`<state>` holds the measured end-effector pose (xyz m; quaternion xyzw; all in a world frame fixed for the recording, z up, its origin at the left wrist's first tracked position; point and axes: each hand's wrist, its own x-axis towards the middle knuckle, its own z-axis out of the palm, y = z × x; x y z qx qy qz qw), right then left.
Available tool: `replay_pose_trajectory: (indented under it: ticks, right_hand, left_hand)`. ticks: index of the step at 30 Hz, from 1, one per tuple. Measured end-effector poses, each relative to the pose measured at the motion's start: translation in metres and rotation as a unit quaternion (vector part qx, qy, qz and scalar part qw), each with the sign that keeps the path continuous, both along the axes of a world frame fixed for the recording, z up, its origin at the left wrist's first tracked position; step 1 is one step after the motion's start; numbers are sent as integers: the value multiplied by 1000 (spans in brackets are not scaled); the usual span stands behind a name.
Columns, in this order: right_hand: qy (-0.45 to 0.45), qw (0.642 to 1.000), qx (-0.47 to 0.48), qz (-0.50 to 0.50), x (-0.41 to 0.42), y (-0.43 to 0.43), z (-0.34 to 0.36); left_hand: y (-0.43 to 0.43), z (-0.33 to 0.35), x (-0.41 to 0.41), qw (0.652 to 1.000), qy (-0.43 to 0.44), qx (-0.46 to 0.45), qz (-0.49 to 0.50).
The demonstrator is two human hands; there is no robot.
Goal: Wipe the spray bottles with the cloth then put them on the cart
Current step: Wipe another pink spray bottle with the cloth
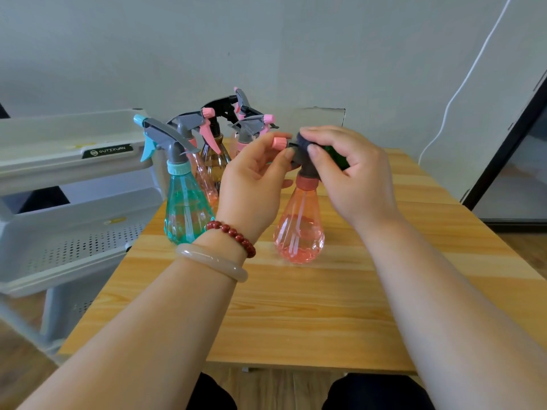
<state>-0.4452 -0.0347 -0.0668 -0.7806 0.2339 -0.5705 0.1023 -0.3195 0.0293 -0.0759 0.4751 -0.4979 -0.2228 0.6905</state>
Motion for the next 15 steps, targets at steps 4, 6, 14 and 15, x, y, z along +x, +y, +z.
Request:
replay_pose_trajectory:
  ticks: [4,6,14,15]
  right_hand:
    - [-40,996,79,-32,-10,-2,-12]
    - [-21,998,-4,-62,-5,2,-10]
    - [-64,992,-40,-100,-4,-5,-39]
    - [-72,991,-21,-108,-6,-6,-41]
  left_hand:
    - [-1,0,-1,1000,-16,1,10]
    - [-1,-1,-2,999,-29,-3,22]
    - [-1,0,-1,999,-35,-2,27]
    - [-1,0,-2,999,-38,-2,27]
